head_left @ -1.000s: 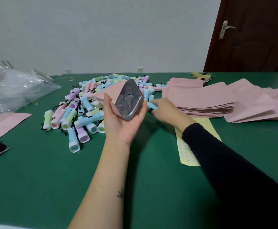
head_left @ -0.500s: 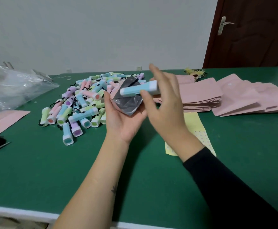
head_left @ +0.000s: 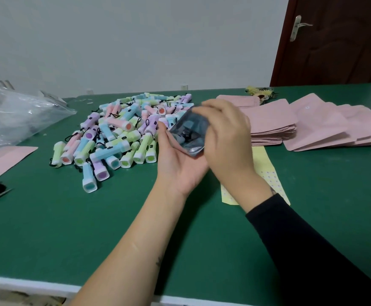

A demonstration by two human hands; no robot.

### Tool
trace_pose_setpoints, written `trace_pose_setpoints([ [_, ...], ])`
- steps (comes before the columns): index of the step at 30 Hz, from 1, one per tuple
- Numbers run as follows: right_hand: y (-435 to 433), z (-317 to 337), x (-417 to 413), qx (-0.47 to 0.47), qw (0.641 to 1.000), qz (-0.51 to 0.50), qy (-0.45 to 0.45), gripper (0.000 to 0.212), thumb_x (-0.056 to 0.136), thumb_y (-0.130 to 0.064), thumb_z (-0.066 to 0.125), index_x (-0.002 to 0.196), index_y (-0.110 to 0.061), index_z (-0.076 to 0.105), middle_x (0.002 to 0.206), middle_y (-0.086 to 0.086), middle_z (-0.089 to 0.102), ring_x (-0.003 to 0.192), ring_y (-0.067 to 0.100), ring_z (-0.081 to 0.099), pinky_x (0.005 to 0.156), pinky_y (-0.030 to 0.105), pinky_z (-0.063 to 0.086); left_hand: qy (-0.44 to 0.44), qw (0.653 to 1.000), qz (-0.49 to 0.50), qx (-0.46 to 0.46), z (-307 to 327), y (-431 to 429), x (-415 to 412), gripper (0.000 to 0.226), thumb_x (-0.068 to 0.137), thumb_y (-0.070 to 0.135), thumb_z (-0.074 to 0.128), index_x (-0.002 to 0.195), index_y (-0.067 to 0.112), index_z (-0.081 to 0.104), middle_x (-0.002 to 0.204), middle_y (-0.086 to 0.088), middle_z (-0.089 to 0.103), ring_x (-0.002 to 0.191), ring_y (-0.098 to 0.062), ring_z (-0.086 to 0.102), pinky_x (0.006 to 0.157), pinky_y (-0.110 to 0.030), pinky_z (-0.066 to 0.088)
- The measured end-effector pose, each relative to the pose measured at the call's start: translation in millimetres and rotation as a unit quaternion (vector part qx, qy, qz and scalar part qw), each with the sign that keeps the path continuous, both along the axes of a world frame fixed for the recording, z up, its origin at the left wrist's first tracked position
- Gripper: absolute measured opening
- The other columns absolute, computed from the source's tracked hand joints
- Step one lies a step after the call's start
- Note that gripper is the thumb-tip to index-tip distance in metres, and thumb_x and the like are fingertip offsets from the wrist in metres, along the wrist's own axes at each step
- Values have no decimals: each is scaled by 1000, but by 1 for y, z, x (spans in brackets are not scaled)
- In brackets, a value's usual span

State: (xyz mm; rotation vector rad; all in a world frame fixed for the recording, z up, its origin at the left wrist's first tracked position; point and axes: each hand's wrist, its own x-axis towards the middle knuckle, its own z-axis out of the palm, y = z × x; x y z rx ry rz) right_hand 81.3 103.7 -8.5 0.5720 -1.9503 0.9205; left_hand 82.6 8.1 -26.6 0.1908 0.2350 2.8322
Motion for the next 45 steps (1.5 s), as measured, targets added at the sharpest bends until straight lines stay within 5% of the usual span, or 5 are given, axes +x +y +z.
trace_pose_setpoints([
  [11,30,-28,-41,-99,945,71,-304,45,92,8,48,130,-13,54,133,3,49,111,11,53,93,8,42,18,996,-36,-82,13,-9,3,102,79,83,43,149,8,39,136,-24,50,113,-44,57,85,-55,56],
  [18,34,-25,-43,-242,886,119,-378,31,100,-5,41,76,-16,58,66,-6,64,62,5,59,66,15,47,94,947,-95,-293,12,-13,5,116,57,90,38,131,1,51,132,-21,59,120,-33,60,82,-49,57],
  [22,42,-26,-46,-298,880,124,-349,16,93,-24,63,78,-18,64,73,-3,66,68,8,54,56,13,41,42,835,223,-501,8,-29,-6,38,87,62,57,86,24,58,82,9,59,64,-2,53,55,-16,41],
  [25,46,-24,-47,-314,866,153,-358,38,92,-29,65,83,6,56,75,25,50,74,20,42,66,30,32,59,713,347,-606,-3,-44,-13,41,85,43,72,118,24,56,114,10,63,102,-3,61,80,-16,46],
  [45,38,-36,-42,-249,794,261,-490,21,81,-35,77,94,-19,72,88,-5,77,79,12,74,66,25,57,-7,776,202,-598,-12,-42,-15,30,82,16,77,109,6,70,98,-7,76,85,-22,74,74,-30,58],
])
